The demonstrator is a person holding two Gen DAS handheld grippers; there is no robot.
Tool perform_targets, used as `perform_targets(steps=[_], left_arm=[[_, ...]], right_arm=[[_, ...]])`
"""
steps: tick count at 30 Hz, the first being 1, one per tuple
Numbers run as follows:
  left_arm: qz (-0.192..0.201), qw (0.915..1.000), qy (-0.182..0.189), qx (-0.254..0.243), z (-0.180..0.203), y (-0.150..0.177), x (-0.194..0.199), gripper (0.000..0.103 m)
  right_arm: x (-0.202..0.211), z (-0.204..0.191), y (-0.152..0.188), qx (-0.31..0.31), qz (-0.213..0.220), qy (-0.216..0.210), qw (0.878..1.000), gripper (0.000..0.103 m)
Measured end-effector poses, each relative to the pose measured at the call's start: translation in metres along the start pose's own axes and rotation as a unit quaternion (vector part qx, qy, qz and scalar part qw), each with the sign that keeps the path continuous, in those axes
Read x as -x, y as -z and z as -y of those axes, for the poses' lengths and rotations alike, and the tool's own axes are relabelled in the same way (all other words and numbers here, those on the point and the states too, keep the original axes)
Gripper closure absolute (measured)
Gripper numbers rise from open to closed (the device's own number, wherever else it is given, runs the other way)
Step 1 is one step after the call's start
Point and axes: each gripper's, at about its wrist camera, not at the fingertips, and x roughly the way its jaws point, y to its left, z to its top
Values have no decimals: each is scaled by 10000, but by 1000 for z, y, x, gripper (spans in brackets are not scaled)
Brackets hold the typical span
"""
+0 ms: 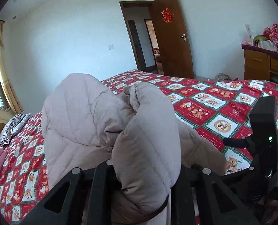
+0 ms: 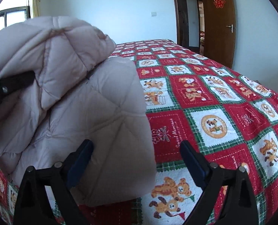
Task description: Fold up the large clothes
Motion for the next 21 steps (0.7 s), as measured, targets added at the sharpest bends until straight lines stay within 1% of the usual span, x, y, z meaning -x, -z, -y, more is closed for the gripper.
perform_targets(steps=[5,6,7,8,10,11,12,13,17,18,21], left_arm=[[-1,9997,168,-159,16,6,-9,76],[26,9998,144,-152,17,6,-9,72],[46,9998,162,-129,18,6,-8,64],[64,9997,207,-119,18,5,-6,59],[126,9996,208,-112,19,4,-2,41],[170,9996,185,-122,20,3,0,38],[213,9996,133,-134,21,2,3,33],[237,9996,81,-134,22,0,6,32],[450,9989,-70,-125,21,-8,20,28],[536,9983,-177,-157,21,-11,26,26],[817,9947,-584,-227,17,-19,42,15]], right_arm=[[-2,8,5,-62,-20,13,10000,5],[-4,8,5,-74,-50,10,10000,4],[-6,9,6,-104,-70,-6,9999,4],[-8,10,6,-125,-77,-3,9999,3],[-9,10,8,-131,-80,5,9999,3],[-10,11,7,-128,-88,4,9999,3],[-9,11,7,-119,-89,10,9999,3],[-10,11,7,-112,-94,13,9999,3],[-11,13,8,-131,-123,14,9998,2],[-11,13,8,-132,-127,16,9998,2],[-12,12,8,-111,-136,40,9998,2]])
